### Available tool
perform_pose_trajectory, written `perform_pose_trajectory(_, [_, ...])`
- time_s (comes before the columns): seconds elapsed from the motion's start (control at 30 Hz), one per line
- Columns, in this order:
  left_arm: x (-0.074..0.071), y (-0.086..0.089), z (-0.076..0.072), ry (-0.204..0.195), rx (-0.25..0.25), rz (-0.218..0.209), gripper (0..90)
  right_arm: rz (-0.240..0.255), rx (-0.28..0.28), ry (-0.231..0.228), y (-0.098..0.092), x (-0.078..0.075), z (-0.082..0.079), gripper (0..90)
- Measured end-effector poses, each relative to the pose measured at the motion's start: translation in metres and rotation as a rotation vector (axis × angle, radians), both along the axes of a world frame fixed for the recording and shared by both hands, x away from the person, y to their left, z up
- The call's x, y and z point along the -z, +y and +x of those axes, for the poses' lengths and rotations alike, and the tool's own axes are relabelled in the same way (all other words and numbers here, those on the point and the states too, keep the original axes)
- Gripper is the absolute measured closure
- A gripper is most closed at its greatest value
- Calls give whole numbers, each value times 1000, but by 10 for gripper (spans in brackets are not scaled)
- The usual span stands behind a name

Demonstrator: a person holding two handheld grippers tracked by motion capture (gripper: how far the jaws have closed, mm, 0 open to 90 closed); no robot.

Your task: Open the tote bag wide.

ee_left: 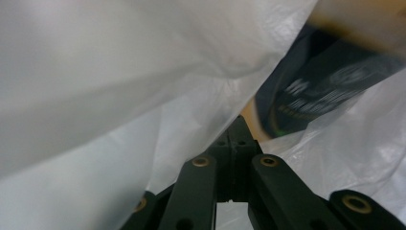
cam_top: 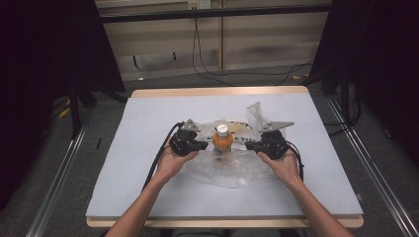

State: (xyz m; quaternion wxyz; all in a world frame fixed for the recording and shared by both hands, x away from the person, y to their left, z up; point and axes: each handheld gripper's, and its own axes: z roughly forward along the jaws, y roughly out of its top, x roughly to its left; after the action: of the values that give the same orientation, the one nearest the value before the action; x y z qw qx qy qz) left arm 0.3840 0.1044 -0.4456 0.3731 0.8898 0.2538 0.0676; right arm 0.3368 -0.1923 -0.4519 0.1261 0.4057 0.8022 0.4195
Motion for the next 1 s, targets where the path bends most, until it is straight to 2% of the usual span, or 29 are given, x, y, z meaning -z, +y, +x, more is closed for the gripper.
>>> perform_pose_trajectory(0.07, [8,1,3,14,8,42,900,-2,6,31,-3,9,4,900])
perform_pose_trajectory(0.13, [16,2,4,43,1,18,900,-7,4,72,-5,18,7,900])
perform_pose_trajectory(0.2, [22,4,6,52,17,40,900,-28,2,84,-5,26,8,900])
perform_pose_trajectory(0.23, [26,4,6,73,4,19,900,-34,-1,92,-5,29,9,900])
perform_pose_trajectory(0.27, [27,6,8,73,33,58,900,-45,4,99,-5,32,10,900])
perform_pose_trajectory(0.3, [30,5,7,80,10,27,900,-40,-1,112,-5,33,11,900])
perform_pose_trajectory(0.33, [29,9,9,81,36,56,900,-36,1,120,-6,33,12,900])
perform_pose_trajectory(0.37, [29,8,7,94,6,34,900,-49,-1,121,-6,32,11,900])
perform_pose_trajectory(0.4, [29,9,6,101,14,39,900,-57,-7,120,-5,31,11,900])
perform_pose_trajectory(0.43, [27,11,7,98,44,69,900,-70,-18,129,-5,30,10,900])
perform_pose_trajectory(0.47, [27,11,5,108,34,62,900,-70,-43,142,-5,29,9,900])
perform_pose_trajectory(0.6, [23,18,-3,130,60,88,900,-120,-127,181,-10,23,-2,900])
perform_pose_trajectory(0.7, [22,23,-11,142,75,103,900,-135,-149,195,-15,21,-7,900])
perform_pose_trajectory(0.8, [18,29,-16,130,137,162,900,-143,-174,218,-23,20,-12,900])
perform_pose_trajectory(0.83, [19,29,-19,130,130,151,900,-149,-185,218,-25,19,-13,900])
perform_pose_trajectory(0.9, [19,30,-24,140,138,139,900,-174,-211,265,-31,16,-17,900])
perform_pose_trajectory(0.97, [20,31,-29,146,132,128,900,-184,-215,278,-32,15,-18,900])
perform_pose_trajectory(1.0, [19,32,-30,141,150,138,900,-191,-224,281,-35,14,-18,900])
